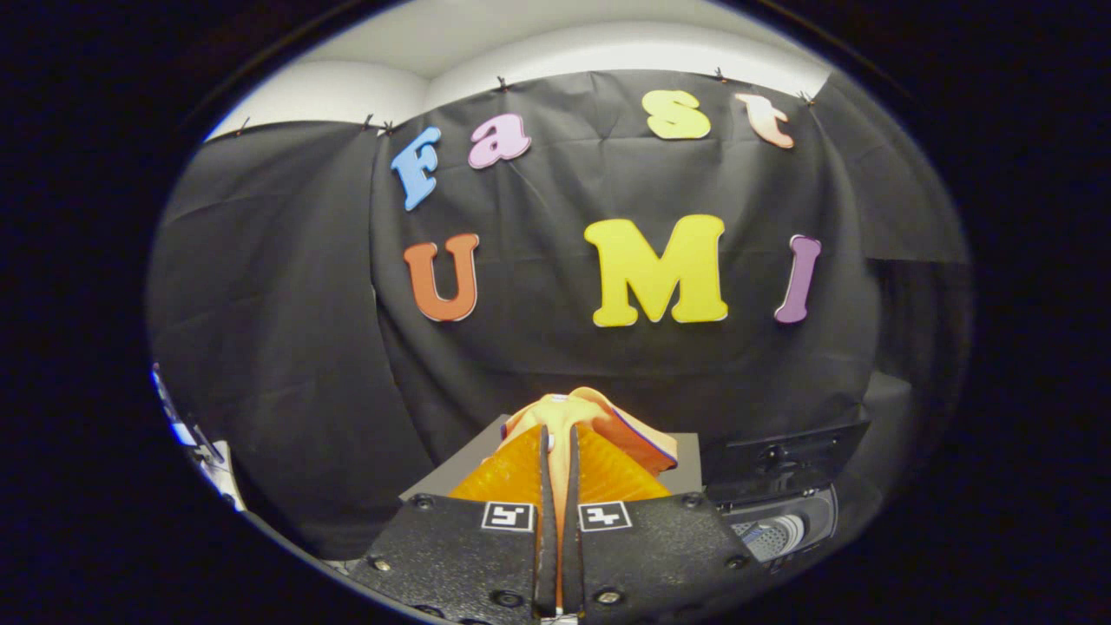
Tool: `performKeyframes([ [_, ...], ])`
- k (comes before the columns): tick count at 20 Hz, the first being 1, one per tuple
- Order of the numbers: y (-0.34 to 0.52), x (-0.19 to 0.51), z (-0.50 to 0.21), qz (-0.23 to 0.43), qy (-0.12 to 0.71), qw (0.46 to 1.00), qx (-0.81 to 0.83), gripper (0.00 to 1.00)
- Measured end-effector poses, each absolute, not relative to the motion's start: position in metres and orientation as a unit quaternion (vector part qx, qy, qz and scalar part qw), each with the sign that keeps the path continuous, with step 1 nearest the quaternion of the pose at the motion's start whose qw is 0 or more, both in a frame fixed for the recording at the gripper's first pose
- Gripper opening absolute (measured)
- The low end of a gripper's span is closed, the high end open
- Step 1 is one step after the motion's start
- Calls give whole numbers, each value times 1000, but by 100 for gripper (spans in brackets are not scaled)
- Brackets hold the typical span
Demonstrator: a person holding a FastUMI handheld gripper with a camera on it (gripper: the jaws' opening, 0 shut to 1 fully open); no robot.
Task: Put the clothes into the washing machine and then close the washing machine lid.
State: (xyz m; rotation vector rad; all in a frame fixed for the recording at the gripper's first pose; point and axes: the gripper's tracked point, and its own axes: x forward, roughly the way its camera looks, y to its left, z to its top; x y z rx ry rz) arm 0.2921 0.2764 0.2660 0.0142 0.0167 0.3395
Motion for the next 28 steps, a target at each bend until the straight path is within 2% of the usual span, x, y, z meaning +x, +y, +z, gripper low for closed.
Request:
performKeyframes([
  [7,193,228,319,119,-50,992,5,6],
  [15,82,182,334,57,-63,996,27,6],
  [21,4,205,324,31,-49,998,32,6],
  [28,-45,282,285,36,4,999,37,6],
])
